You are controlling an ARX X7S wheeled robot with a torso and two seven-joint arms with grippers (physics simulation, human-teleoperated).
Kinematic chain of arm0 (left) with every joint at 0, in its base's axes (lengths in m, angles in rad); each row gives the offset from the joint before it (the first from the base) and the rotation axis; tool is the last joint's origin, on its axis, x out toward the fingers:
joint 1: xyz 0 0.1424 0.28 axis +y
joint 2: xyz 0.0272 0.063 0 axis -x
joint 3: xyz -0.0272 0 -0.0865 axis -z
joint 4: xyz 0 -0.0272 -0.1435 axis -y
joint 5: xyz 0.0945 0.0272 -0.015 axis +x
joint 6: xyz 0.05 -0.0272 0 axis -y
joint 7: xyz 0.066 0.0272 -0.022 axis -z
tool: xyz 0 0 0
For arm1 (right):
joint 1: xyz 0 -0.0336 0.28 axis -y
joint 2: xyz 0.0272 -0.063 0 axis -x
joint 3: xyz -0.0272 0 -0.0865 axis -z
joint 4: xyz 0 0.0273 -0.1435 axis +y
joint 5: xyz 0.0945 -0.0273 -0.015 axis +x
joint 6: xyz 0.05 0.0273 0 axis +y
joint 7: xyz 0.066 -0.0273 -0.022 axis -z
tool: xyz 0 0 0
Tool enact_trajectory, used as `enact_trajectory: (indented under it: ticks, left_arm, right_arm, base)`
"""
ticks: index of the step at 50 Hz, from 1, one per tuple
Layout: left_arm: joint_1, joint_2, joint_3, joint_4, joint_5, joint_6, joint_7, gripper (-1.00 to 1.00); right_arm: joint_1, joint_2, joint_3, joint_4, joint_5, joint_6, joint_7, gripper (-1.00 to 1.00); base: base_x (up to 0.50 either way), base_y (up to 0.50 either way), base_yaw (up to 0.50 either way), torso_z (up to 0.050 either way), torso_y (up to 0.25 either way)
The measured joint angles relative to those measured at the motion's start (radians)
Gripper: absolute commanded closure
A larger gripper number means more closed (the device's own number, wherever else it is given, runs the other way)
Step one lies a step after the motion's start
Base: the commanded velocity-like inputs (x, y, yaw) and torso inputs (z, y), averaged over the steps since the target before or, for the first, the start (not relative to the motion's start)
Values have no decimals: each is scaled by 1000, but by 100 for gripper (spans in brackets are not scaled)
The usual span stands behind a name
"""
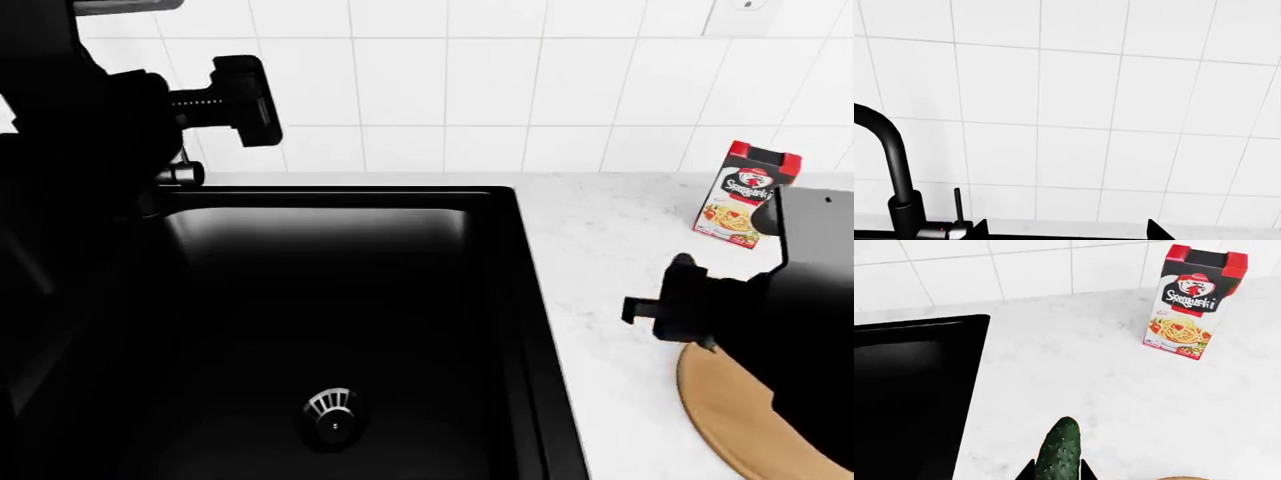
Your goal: Pick the pickle from the counter and place it in the sink. Then turn on the sink faucet.
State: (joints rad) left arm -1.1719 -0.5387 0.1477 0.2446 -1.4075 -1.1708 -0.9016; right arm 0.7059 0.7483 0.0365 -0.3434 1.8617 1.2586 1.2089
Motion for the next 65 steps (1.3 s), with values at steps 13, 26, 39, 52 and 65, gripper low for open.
enact_trajectory:
  ticks: [13, 26, 39, 52, 65]
  left_arm:
    - [-38, 12, 30, -38, 32, 7, 24, -100]
    - [-60, 19, 52, -70, 58, 18, 44, -100]
    - [-58, 18, 65, -89, 80, 35, 64, -100]
    - [-48, 16, 77, -105, 98, 51, 82, -100]
    - [-36, 17, 89, -124, 117, 71, 106, -100]
  right_arm:
    - [191, -132, -149, 18, -69, 72, -150, 100]
    - [267, -253, -307, 41, -330, 54, -415, 100]
    - [291, -348, -463, 50, -530, -17, -628, 100]
    - [307, -421, -621, 129, -706, -107, -803, 100]
    - [357, -501, -754, 242, -810, -146, -920, 100]
  base:
    - [0, 0, 0, 0, 0]
    - [0, 0, 0, 0, 0]
    - [0, 0, 0, 0, 0]
    - [0, 0, 0, 0, 0]
    - [0, 0, 0, 0, 0]
